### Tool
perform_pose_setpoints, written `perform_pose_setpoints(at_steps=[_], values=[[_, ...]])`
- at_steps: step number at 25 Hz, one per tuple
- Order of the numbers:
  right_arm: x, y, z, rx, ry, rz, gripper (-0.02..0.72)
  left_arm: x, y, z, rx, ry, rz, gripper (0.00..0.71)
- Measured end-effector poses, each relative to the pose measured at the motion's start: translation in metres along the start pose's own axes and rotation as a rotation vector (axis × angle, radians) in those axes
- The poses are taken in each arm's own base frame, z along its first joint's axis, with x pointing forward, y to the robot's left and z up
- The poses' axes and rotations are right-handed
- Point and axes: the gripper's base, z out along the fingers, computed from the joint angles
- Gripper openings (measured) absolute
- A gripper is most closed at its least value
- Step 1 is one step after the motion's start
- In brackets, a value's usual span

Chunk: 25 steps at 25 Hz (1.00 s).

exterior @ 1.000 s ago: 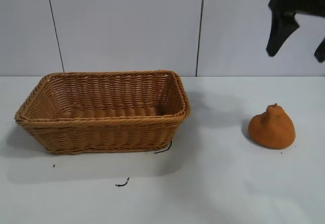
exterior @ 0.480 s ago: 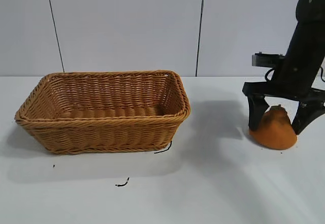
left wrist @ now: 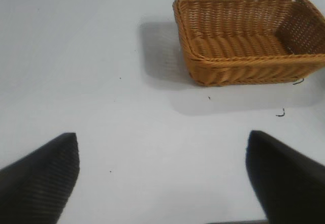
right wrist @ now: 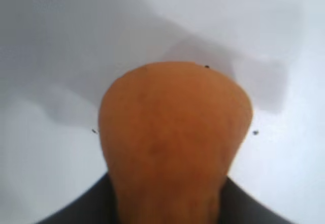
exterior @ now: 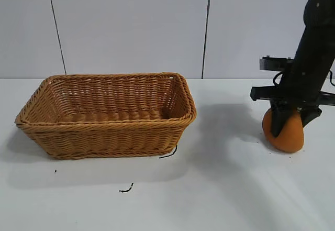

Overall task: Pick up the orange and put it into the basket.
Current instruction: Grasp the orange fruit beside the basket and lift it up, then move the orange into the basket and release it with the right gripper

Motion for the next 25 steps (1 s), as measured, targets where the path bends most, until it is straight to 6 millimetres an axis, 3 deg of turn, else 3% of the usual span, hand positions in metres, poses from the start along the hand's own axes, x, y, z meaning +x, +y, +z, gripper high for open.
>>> perform_pose_setpoints(at_steps=[7,15,19,25], values=[[-0.005,0.008,-0.065,-0.013,-0.141,-0.020,0.141,0.000,0.000,0.000,0.000,0.000,0.000,0.639],[-0.027,0.027,-0.113,-0.036,-0.247,-0.067,0.141,0.000,0.000,0.000,0.000,0.000,0.000,0.639],[-0.025,0.061,-0.117,-0.065,-0.263,-0.148,0.141,0.000,0.000,0.000,0.000,0.000,0.000,0.639],[-0.007,0.140,-0.115,-0.144,-0.311,-0.316,0.141,0.000,0.000,0.000,0.000,0.000,0.000,0.639]])
